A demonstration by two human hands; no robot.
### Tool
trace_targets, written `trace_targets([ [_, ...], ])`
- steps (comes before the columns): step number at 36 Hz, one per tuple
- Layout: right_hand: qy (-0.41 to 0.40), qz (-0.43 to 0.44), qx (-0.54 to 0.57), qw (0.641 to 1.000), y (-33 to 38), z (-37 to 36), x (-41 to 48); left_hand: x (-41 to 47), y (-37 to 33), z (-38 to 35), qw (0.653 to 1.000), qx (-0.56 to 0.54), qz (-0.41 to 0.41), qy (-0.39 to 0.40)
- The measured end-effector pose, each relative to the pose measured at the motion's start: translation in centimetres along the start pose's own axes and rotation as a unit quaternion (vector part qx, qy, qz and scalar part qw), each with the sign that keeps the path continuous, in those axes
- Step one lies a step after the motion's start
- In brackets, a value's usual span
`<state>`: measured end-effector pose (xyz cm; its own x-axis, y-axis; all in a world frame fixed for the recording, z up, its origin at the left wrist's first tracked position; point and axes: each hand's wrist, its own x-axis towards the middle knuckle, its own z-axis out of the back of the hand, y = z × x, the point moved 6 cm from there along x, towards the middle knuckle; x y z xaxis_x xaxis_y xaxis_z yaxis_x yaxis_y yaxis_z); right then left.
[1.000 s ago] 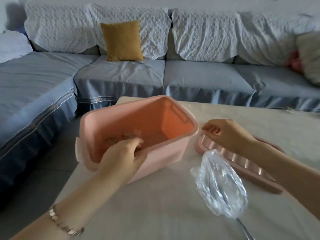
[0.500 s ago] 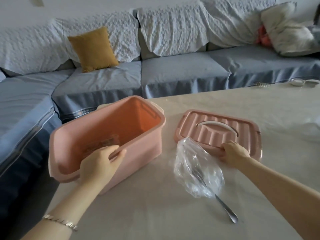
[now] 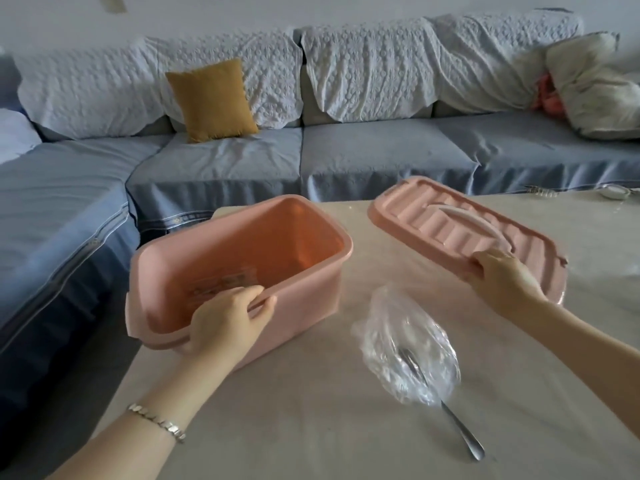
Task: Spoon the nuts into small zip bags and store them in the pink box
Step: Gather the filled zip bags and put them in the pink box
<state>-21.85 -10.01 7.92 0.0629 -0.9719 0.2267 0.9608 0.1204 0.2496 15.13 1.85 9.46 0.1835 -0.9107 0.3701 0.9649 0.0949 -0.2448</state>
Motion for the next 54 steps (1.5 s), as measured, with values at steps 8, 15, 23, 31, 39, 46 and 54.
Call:
trace_targets([
  [8,-0.057,0.162,0.087,0.981,11.8,5.5,-0.2,0.0,0.7,1.4,0.981,-0.195,-0.003,0.006],
  [15,0.017,0.318,0.079,0.945,21.8,2.6,-0.8,-0.2,6.0,8.4,0.959,-0.219,0.102,-0.149],
  [23,0.103,0.380,0.055,0.918,26.1,-1.4,-1.9,-0.7,11.8,5.6,0.947,-0.203,0.248,0.013],
  [31,0.076,0.352,0.119,0.925,24.1,-1.8,-0.3,-1.4,11.9,3.1,0.928,-0.234,0.280,0.076],
  [39,0.100,0.056,0.136,0.984,20.5,-4.6,5.2,-1.6,12.0,2.2,0.932,-0.200,0.286,0.102],
  [46,0.115,0.004,0.184,0.976,20.9,-6.0,7.1,-0.3,12.3,3.2,0.954,-0.141,0.259,0.051],
  [54,0.118,-0.007,0.186,0.976,21.0,-5.9,7.8,-0.6,12.5,3.4,0.935,-0.204,0.287,0.028],
])
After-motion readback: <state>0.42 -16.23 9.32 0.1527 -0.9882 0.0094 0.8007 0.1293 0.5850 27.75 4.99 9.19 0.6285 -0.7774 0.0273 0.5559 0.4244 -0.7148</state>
